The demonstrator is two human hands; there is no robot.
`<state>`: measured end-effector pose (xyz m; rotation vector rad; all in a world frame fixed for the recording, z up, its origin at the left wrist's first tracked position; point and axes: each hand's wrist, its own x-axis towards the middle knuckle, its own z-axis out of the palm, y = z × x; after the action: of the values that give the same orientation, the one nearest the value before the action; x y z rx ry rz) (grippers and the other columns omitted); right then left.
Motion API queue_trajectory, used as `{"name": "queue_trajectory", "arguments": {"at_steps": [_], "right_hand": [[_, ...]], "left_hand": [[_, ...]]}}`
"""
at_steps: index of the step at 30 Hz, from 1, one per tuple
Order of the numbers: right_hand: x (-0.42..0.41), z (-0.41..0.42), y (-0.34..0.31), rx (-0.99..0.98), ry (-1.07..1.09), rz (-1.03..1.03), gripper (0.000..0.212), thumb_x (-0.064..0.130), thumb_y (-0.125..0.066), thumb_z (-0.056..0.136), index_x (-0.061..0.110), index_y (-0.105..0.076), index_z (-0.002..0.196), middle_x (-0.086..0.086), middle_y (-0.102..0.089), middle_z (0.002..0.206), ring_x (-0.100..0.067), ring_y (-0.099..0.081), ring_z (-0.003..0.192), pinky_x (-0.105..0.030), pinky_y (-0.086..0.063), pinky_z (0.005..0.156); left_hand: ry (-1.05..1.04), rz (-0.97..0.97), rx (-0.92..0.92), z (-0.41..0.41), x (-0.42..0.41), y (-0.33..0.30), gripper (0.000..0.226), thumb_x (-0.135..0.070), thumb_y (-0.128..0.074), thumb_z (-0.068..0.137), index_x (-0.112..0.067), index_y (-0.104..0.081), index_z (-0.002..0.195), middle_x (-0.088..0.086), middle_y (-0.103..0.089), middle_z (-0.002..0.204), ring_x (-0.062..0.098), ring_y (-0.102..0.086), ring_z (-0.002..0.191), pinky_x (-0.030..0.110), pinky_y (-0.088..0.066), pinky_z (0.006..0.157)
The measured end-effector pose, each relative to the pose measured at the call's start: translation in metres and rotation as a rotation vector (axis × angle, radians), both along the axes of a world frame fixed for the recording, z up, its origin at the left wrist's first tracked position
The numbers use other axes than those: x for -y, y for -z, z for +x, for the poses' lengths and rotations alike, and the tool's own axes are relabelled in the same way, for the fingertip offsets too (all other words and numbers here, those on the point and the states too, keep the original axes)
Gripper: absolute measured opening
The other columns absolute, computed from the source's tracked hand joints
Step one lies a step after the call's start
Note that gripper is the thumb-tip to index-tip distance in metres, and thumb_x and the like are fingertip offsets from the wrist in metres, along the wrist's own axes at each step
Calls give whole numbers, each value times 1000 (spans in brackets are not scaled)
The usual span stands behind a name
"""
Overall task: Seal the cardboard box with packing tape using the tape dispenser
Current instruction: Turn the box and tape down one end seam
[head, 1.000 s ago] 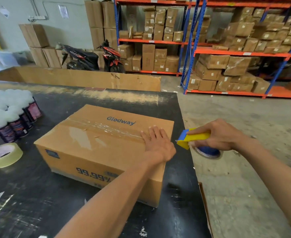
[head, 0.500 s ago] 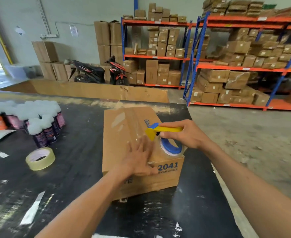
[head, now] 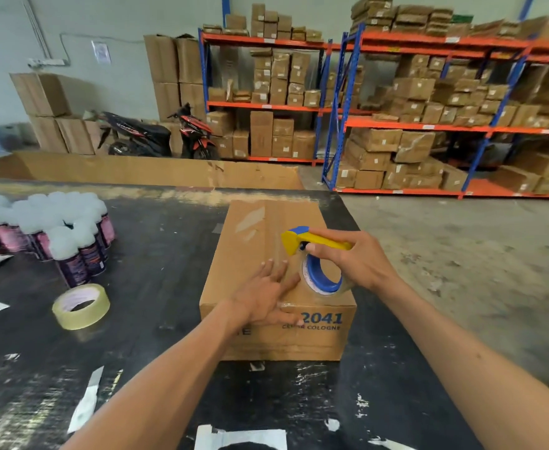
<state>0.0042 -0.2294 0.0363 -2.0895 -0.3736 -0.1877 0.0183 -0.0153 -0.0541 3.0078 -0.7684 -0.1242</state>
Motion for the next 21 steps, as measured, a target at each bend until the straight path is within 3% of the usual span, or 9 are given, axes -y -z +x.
{"name": "queue_trajectory", "arguments": {"at_steps": [6,9,11,13,15,18,21], "right_hand": [[-1,-22,0,8,28,-22,43,63,-77,69,56,-69,110,14,-72,117,-6,-61,110,-34,-51,97],[2,-37,-3,27,29,-61,43,61,-77,71,54,-70,112,15,-73,112,3,-63,95,-19,-50,79],[9,-47,-4,55,6,-89,41,57,-79,73,53,-70,113,16,-73,106,9,-62,82,-13,-45,70],[21,-57,-3,116,-8,-115,42,58,-78,74,57,-67,115,11,-73,105,2,-64,88,-25,-50,75],[30,-65,-3,278,-11,-109,44,59,-75,75,56,-66,118,-2,-70,93,-15,-63,83,-39,-50,74],[33,-71,-7,554,-37,-82,48,50,-76,79,37,-69,124,-8,-59,76,-23,-55,68,-37,-44,61],[29,-71,-3,632,-128,-290,48,54,-73,82,39,-66,127,3,-54,77,-13,-52,67,-32,-43,58]], "left_hand": [[-19,-19,15,-3,0,1,110,-81,-52,78,-29,0,160,14,5,167,41,3,152,48,-1,124],[-3,-108,-2,-6,-3,-4,110,-75,-59,75,-27,-8,160,15,-2,167,39,-1,152,48,-1,124],[-40,-429,-151,-16,-5,-16,99,-57,-64,74,-23,-23,157,10,-30,160,32,-23,148,44,-18,122],[-218,-1014,-444,-30,-7,-34,86,-41,-60,73,-18,-36,153,-3,-58,133,20,-47,128,34,-37,108],[-369,-1534,-770,-42,-15,-50,69,-41,-57,84,-6,-48,143,11,-66,127,30,-57,122,40,-41,109],[-383,-1873,-1120,-62,-29,-74,73,-53,-50,94,8,-49,134,37,-58,129,50,-56,123,55,-35,114],[-281,-1994,-1140,-80,-31,-95,78,-55,-51,94,10,-43,138,38,-56,131,50,-56,123,56,-35,113]]}}
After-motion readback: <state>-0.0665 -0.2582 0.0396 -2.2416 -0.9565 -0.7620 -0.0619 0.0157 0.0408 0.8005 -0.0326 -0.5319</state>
